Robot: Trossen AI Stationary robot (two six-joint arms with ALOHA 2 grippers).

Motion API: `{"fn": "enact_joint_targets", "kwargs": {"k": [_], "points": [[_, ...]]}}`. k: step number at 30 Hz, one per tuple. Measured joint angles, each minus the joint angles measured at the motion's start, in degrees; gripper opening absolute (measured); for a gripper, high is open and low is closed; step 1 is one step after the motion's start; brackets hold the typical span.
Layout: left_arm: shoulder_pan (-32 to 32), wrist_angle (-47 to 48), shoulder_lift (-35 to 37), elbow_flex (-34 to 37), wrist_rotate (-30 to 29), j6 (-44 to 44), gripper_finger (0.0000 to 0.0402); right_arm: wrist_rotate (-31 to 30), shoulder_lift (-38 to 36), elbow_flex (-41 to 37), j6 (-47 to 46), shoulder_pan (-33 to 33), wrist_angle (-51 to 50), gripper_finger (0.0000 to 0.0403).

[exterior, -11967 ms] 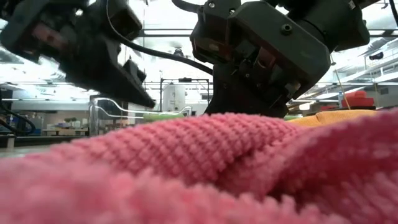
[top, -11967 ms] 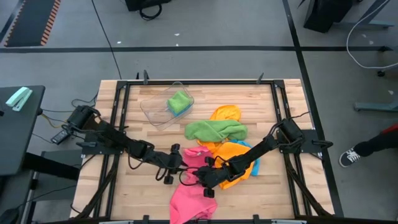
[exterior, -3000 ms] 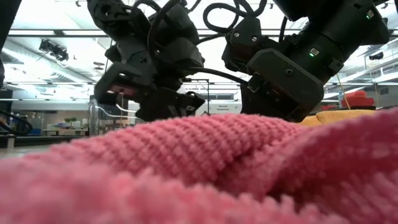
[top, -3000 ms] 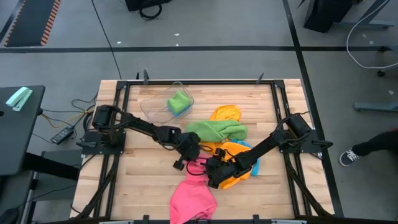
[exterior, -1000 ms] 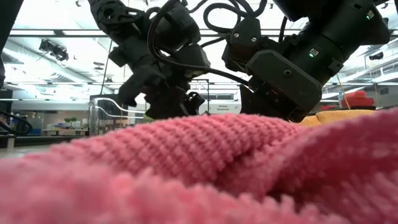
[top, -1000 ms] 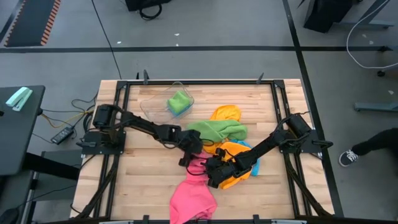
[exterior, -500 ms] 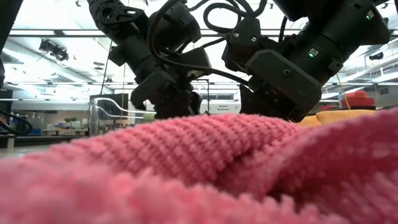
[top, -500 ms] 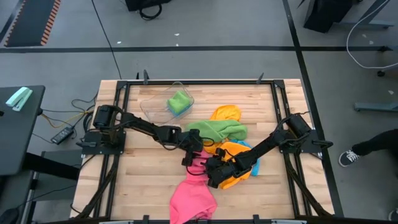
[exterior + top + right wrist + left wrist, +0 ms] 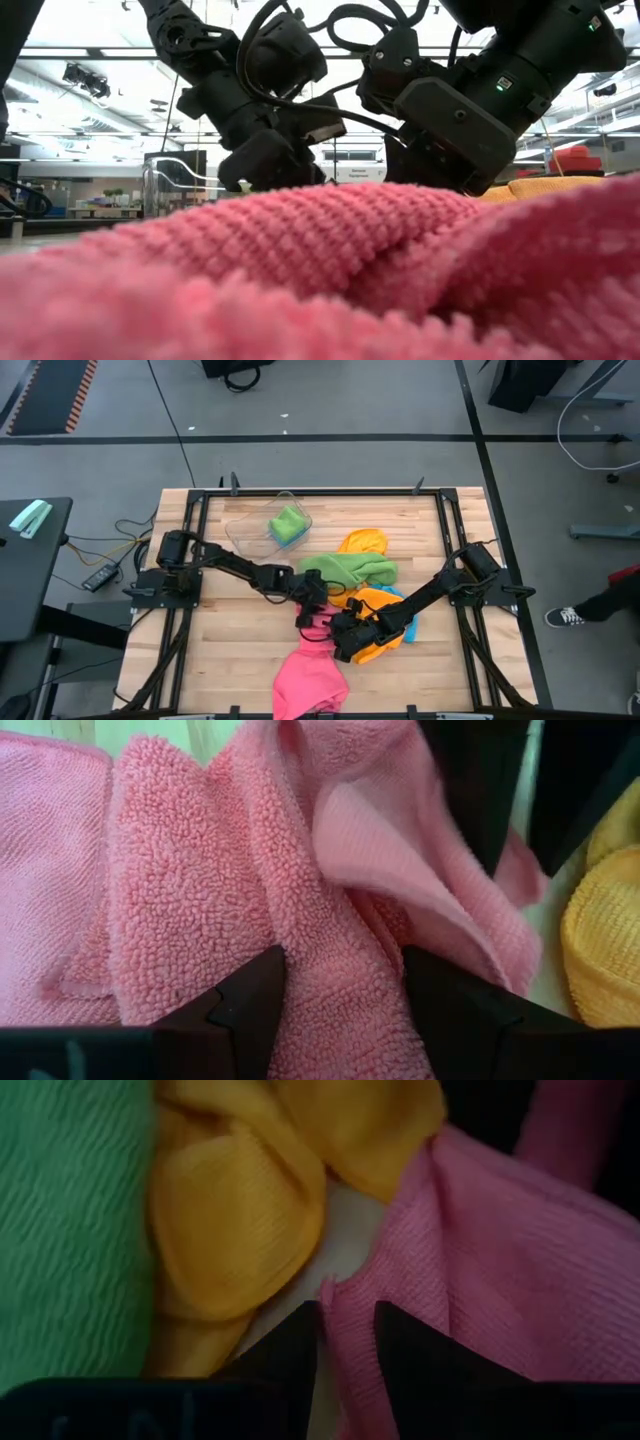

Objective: Fold microfiber towels
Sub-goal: Fold the left pink microfiber towel

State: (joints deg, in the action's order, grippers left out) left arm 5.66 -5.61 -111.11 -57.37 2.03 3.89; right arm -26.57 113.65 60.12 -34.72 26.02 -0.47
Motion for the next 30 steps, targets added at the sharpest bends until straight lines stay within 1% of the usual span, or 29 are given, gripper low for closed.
{"fn": "enact_joint_targets", "kwargs": {"k": [2, 7, 9, 12, 15, 17, 19, 24, 26, 30], "points": [[0.7, 0.2, 0.0, 0.0, -1.3, 0.1, 0.0110, 0.0, 0.0, 0.0, 0.0, 0.0, 0.0, 0.0213], [3.0, 0.3, 0.1, 0.0, -8.3, 1.7, 0.0111, 0.0, 0.0, 0.0, 0.0, 0.0, 0.0, 0.0213], [3.4, 0.3, -0.1, 0.0, -9.7, 1.8, 0.0106, 0.0, 0.0, 0.0, 0.0, 0.0, 0.0, 0.0213], [3.2, 0.6, -0.1, -0.1, -9.5, 1.9, 0.0083, 0.0, 0.0, 0.0, 0.0, 0.0, 0.0, 0.0213], [2.6, 1.1, -0.6, -0.1, -9.3, 1.9, 0.0043, 0.0, 0.0, 0.0, 0.0, 0.0, 0.0, 0.0213], [2.0, 1.5, -0.7, -0.2, -7.2, 2.4, 0.0014, 0.0, 0.0, 0.0, -0.1, 0.0, 0.0, 0.0213], [1.4, 1.8, -0.9, -0.2, -5.0, 2.6, 0.0009, 0.0, 0.0, 0.0, -0.2, 0.0, 0.0, 0.0213], [0.9, 3.6, 1.4, 0.1, -5.0, 4.0, 0.0005, 0.0, 0.0, 0.0, -0.3, 0.0, 0.2, 0.0213], [0.8, 4.1, 2.9, 0.2, -5.8, 5.0, 0.0004, 0.0, 0.0, 0.0, -0.6, 0.0, 0.3, 0.0213], [0.9, 3.2, 5.3, 0.0, -9.6, 8.5, 0.0003, 0.0, 0.0, 0.0, -0.7, 0.0, 0.2, 0.0213]]}}
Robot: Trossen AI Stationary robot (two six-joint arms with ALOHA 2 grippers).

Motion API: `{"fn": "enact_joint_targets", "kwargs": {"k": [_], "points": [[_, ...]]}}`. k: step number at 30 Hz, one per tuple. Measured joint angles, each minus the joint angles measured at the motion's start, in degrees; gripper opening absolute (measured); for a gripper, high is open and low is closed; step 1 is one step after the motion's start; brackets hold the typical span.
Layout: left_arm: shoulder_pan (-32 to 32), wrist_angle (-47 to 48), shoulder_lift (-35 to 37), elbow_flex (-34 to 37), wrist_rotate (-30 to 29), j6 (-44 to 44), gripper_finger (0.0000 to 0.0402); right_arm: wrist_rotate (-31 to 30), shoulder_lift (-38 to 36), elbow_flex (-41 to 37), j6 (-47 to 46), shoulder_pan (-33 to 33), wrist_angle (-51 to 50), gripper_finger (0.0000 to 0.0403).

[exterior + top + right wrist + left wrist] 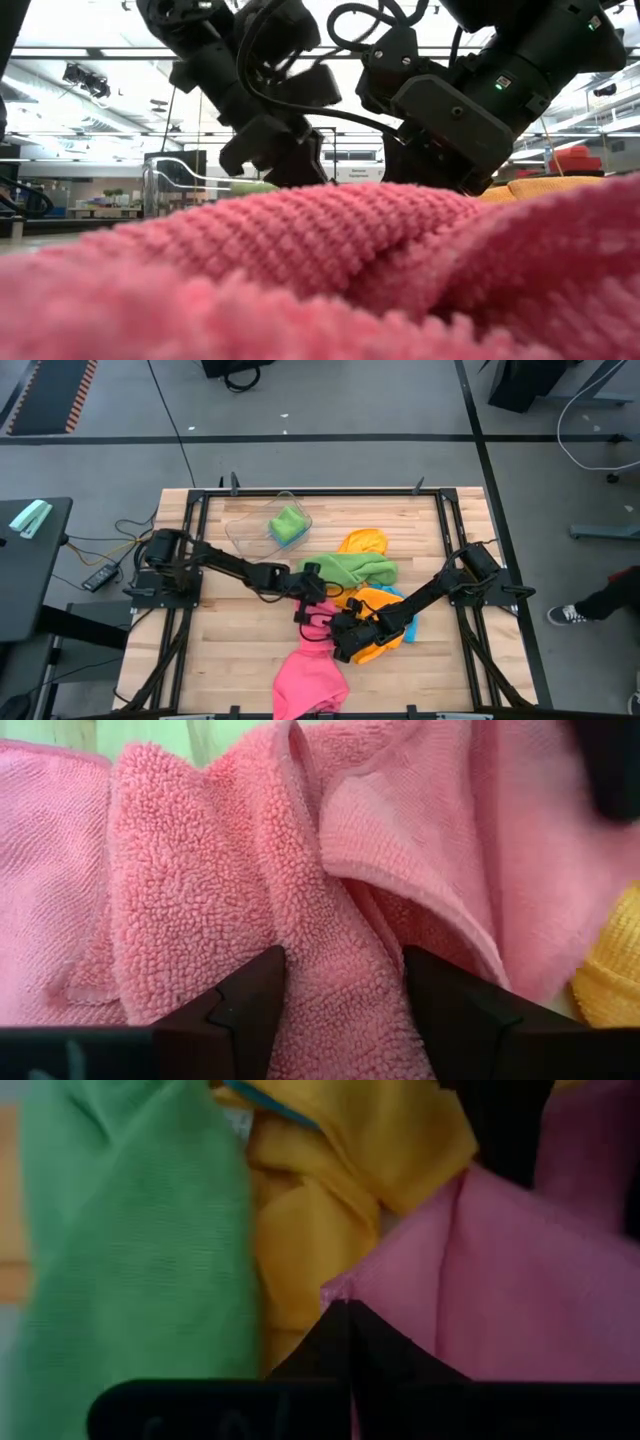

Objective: Fold microfiber towels
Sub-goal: Fold the left pink microfiber towel

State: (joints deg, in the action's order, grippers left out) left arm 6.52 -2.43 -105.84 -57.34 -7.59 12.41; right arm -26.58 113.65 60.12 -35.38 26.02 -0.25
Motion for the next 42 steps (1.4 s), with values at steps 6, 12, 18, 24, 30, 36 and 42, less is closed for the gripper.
{"fn": "enact_joint_targets", "kwargs": {"k": [6, 12, 18, 24, 30, 36, 42], "points": [[-0.4, -2.0, 0.1, 0.1, -2.8, 5.3, 0.0002, 0.0, 0.0, 0.0, 0.0, 0.0, -0.1, 0.0213], [-2.6, -4.3, 0.1, 0.1, -3.3, 10.0, 0.0004, -0.1, 0.0, 0.0, 0.4, 0.0, -0.1, 0.0213], [-4.8, -3.7, -0.1, 0.0, -1.7, 11.0, 0.0006, -0.1, 0.0, 0.0, 0.4, 0.0, -0.1, 0.0213], [-5.1, -3.5, -0.1, 0.0, -0.1, 8.9, 0.0058, -0.1, 0.0, 0.0, 0.4, 0.0, -0.1, 0.0213], [-5.0, -3.4, 1.0, 0.0, -0.2, 9.7, 0.0130, -0.1, 0.0, 0.0, 0.2, -0.1, -0.2, 0.0213], [-3.7, -2.0, 5.4, -0.1, 8.1, 8.9, 0.0154, -0.4, 0.0, 0.0, -0.4, -0.1, -0.6, 0.0213], [0.1, 4.4, 6.5, 0.0, 16.8, 6.2, 0.0141, -0.7, 0.0, 0.0, -0.4, -0.1, -0.9, 0.0213]]}}
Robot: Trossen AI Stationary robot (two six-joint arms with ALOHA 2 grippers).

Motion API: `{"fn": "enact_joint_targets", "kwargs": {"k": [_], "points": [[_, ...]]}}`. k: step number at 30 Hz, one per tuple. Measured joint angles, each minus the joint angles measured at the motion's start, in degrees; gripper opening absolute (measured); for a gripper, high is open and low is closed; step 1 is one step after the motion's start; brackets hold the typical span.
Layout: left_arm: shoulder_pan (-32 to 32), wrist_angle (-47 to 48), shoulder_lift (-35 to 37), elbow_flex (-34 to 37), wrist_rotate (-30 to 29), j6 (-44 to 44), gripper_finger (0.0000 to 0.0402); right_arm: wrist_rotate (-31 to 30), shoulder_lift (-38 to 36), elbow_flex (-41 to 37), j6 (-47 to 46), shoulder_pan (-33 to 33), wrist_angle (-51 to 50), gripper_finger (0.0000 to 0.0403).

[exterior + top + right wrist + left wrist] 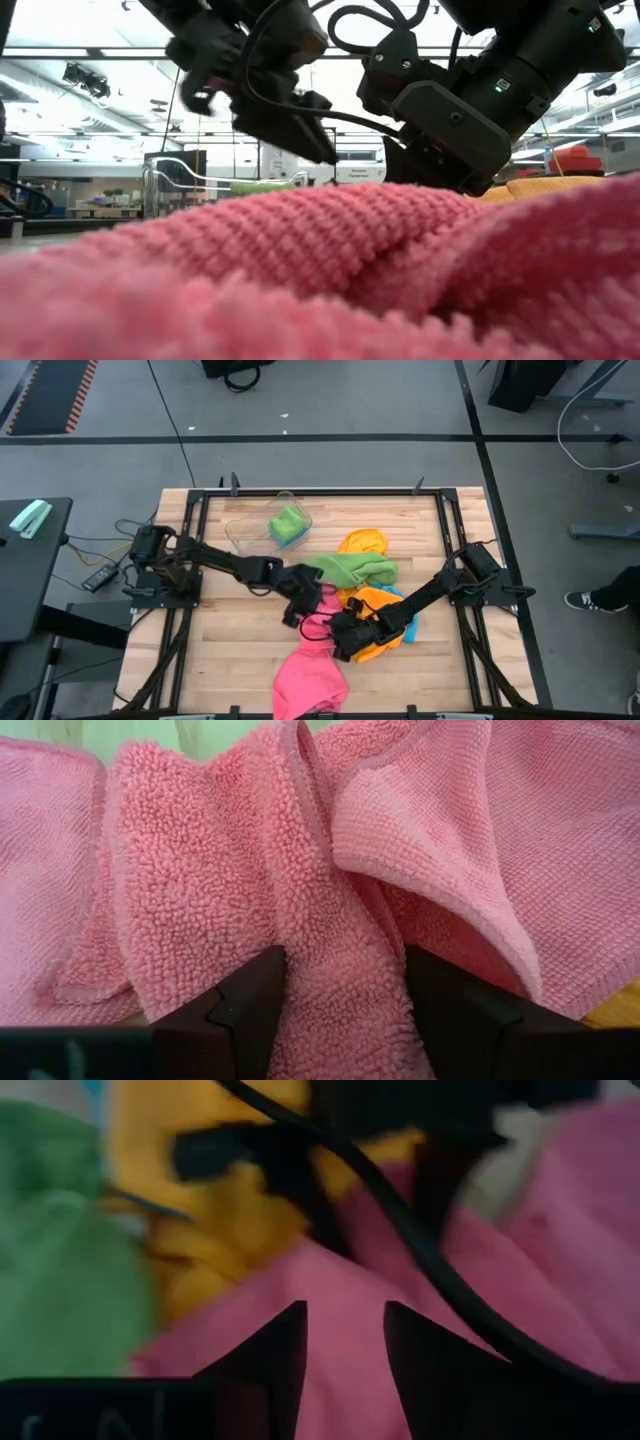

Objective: Fold microfiber towels
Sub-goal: Fold the left pink microfiber towel

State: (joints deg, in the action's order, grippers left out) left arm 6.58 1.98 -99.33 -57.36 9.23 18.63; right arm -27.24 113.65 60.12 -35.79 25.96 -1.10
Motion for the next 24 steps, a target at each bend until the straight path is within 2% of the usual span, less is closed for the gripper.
{"fn": "enact_joint_targets", "kwargs": {"k": [6, 12, 14, 24], "points": [[4.2, 0.8, 0.0, 0.0, -1.1, -4.5, 0.0146, -0.2, 0.0, 0.0, 0.0, 0.0, 0.0, 0.0213], [7.4, 0.8, -1.4, 0.1, -11.5, -6.5, 0.0173, -0.2, 0.0, 0.0, 0.0, 0.0, 0.0, 0.0213], [8.0, -1.1, -2.4, 0.0, -13.4, -7.8, 0.0180, -0.2, 0.0, 0.0, 0.0, 0.0, 0.0, 0.0213], [7.8, -4.3, -6.0, 0.0, -14.0, -10.3, 0.0173, -0.2, 0.0, 0.0, 0.0, 0.0, 0.2, 0.0213]]}}
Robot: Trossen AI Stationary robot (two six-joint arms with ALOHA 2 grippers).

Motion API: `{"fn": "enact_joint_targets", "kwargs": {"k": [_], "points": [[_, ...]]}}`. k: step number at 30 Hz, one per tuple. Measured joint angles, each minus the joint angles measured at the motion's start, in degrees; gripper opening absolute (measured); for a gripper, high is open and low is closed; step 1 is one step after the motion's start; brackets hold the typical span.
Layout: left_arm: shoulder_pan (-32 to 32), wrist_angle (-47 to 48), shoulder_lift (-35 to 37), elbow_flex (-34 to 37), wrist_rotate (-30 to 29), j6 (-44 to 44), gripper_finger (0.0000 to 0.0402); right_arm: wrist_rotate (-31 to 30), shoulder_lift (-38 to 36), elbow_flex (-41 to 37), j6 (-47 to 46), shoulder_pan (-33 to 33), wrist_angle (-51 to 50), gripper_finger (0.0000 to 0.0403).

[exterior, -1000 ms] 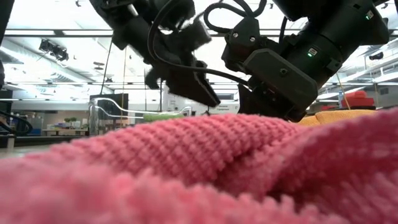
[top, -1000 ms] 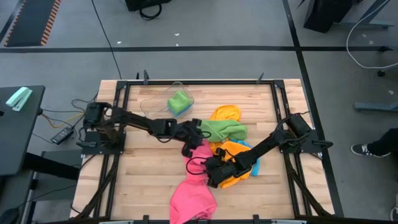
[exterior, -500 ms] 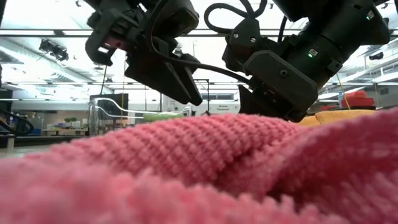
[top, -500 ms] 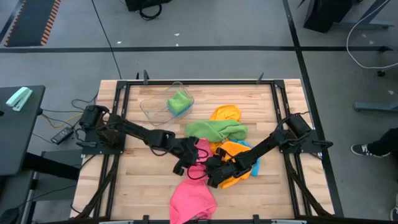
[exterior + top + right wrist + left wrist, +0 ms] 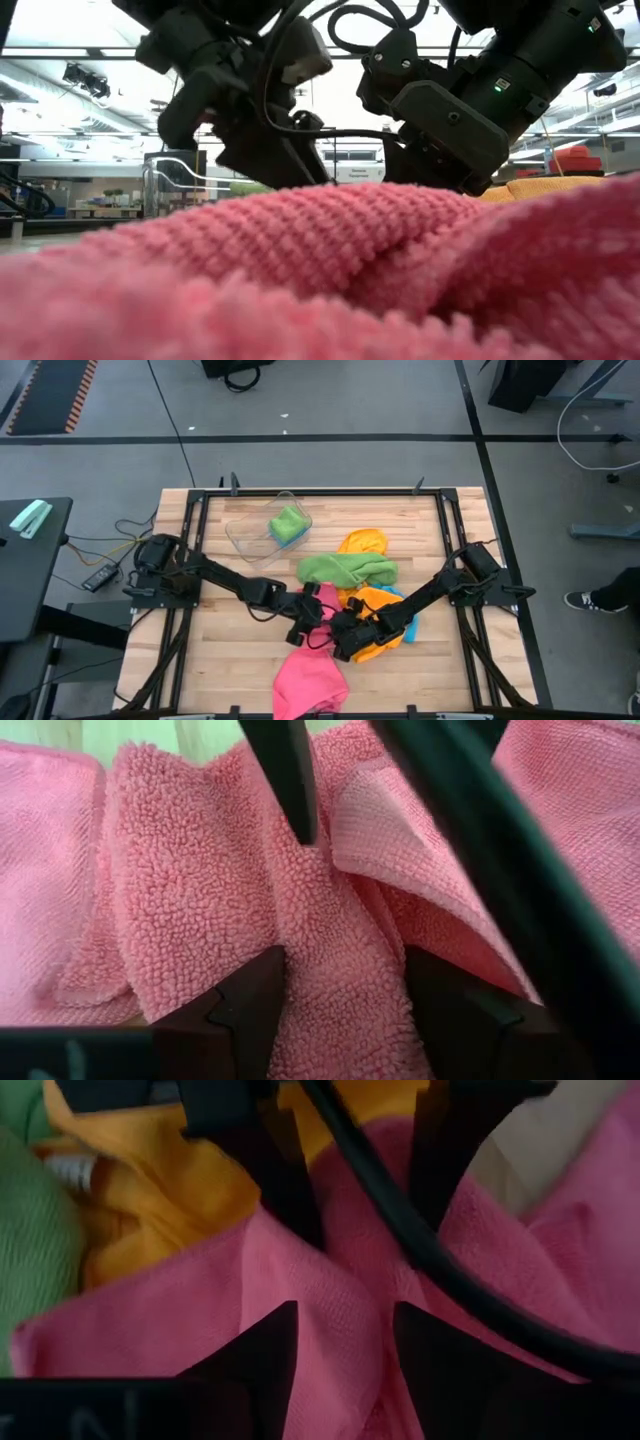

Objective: Fold microfiber towels
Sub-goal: Fold the left pink microfiber towel

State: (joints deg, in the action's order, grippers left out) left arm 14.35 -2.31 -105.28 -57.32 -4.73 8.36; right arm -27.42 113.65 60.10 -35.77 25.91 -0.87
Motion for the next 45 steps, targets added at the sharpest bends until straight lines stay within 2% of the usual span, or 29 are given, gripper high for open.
{"fn": "enact_joint_targets", "kwargs": {"k": [4, 14, 18, 22, 24, 31, 40, 45], "points": [[-0.1, -1.1, -1.1, 0.0, -0.5, -0.2, 0.0166, 0.0, 0.0, 0.0, 0.0, 0.0, -0.1, 0.0213], [-0.3, -2.5, -1.5, 0.0, -11.8, 6.3, 0.0125, -0.2, 0.0, 0.0, 0.2, 0.0, 0.0, 0.0213], [-1.4, -3.3, -1.5, 0.0, -11.6, 9.3, 0.0094, -0.2, 0.0, 0.0, 0.2, 0.0, 0.0, 0.0213], [-2.9, -3.4, -1.5, 0.0, -8.8, 10.3, 0.0028, -0.2, 0.0, 0.0, 0.2, 0.0, 0.2, 0.0213], [-3.4, -3.4, -1.5, 0.0, -8.0, 11.0, 0.0012, -0.2, 0.0, 0.0, 0.2, 0.0, 0.2, 0.0213], [-5.9, -5.2, -1.5, 0.0, -8.6, 15.8, 0.0035, -0.2, 0.0, 0.0, 0.2, 0.0, 0.2, 0.0213], [-9.9, -5.3, -1.5, 0.0, -10.5, 25.8, 0.0011, -0.3, 0.0, 0.0, 0.4, 0.0, 0.1, 0.0213], [-10.8, -5.9, -1.5, 0.0, -10.5, 30.6, 0.0039, -0.2, 0.0, 0.0, 0.4, -0.4, 0.1, 0.0213]]}}
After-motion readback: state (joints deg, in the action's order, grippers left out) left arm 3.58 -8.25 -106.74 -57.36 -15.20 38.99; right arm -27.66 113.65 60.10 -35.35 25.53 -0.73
